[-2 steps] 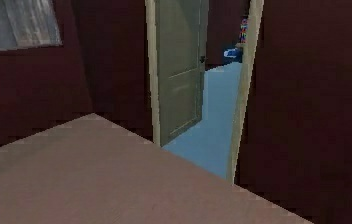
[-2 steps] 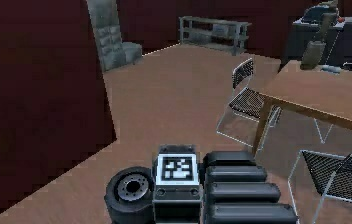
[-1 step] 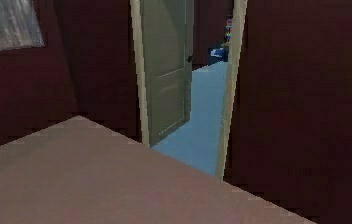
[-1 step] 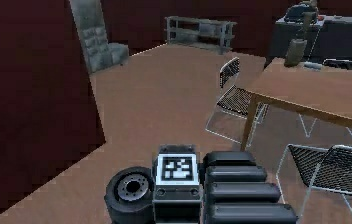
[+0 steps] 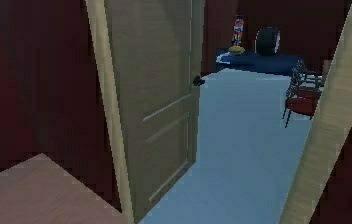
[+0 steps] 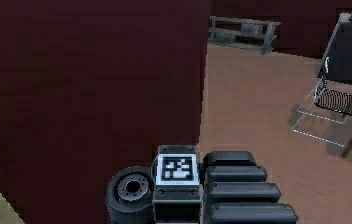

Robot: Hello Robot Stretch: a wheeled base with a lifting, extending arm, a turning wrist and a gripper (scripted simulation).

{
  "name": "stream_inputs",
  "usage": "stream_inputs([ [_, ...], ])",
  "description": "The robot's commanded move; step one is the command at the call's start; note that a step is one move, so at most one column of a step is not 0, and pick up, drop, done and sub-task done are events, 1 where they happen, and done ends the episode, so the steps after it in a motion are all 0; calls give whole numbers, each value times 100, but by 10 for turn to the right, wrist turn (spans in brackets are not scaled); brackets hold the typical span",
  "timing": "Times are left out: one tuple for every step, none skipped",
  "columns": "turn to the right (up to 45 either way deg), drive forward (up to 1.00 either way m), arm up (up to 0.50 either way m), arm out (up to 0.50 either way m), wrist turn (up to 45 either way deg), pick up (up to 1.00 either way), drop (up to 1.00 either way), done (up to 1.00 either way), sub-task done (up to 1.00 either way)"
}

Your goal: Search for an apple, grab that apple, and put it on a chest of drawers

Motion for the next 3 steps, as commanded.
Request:
stream_inputs([
  [0,65,0,0,0,0,0,0,0],
  [300,0,0,0,0,0,0,0,0],
  [0,100,0,0,0,0,0,0,0],
])
